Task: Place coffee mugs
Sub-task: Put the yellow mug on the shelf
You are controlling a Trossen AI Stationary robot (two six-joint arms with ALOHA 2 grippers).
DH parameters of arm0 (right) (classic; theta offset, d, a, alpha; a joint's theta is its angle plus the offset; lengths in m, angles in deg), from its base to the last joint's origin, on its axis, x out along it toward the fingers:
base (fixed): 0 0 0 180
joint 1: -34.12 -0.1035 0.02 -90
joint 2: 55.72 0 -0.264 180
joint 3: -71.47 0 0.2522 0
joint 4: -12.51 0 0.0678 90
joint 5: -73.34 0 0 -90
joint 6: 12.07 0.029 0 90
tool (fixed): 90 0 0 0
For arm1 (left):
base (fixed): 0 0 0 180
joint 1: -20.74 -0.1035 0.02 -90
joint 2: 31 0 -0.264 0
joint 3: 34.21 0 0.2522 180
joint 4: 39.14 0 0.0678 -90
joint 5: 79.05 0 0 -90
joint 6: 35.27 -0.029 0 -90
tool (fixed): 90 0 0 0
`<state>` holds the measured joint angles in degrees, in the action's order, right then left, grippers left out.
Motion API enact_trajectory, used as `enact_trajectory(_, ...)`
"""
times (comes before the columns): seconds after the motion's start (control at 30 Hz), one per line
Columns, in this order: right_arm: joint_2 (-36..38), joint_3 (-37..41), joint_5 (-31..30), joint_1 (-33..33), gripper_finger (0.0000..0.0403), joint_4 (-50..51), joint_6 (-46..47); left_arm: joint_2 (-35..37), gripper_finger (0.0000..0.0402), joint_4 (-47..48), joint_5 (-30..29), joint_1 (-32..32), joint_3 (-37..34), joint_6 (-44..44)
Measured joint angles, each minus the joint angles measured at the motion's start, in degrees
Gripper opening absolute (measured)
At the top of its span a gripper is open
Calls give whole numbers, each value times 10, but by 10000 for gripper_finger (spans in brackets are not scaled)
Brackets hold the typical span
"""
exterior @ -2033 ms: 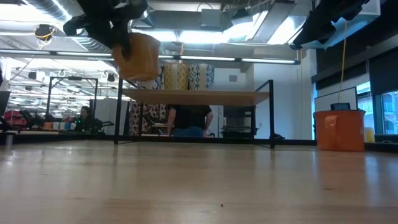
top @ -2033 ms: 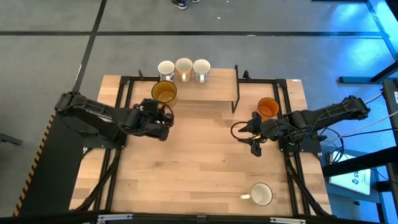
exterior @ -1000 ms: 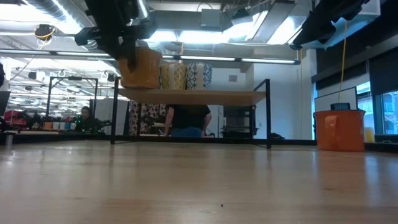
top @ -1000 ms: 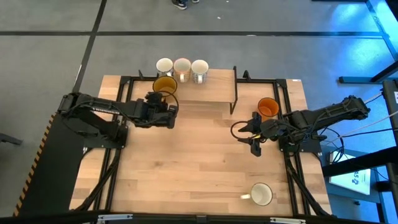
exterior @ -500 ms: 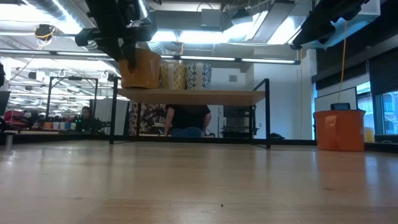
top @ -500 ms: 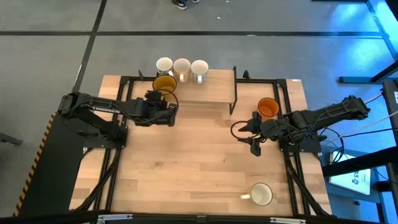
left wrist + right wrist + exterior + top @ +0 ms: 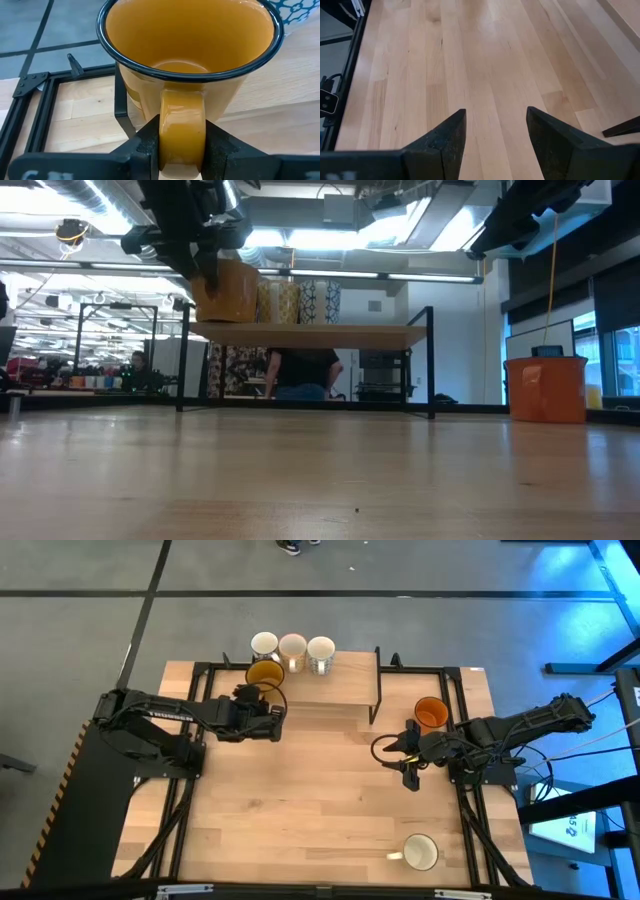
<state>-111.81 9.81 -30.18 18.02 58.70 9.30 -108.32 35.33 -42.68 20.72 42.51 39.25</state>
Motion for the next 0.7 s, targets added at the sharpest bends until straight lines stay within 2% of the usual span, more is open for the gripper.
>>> enact_trajectory(0.1, 0, 0, 0, 0, 193, 0, 0, 0, 101, 1, -1, 0, 0, -1)
enact_trajectory(0.37, 0, 0, 0, 0, 193, 0, 0, 0, 159, -3, 1, -8, 0, -1)
enact_trajectory(0.7, 0, 0, 0, 0, 193, 0, 0, 15, 163, -1, 36, 1, -1, -14)
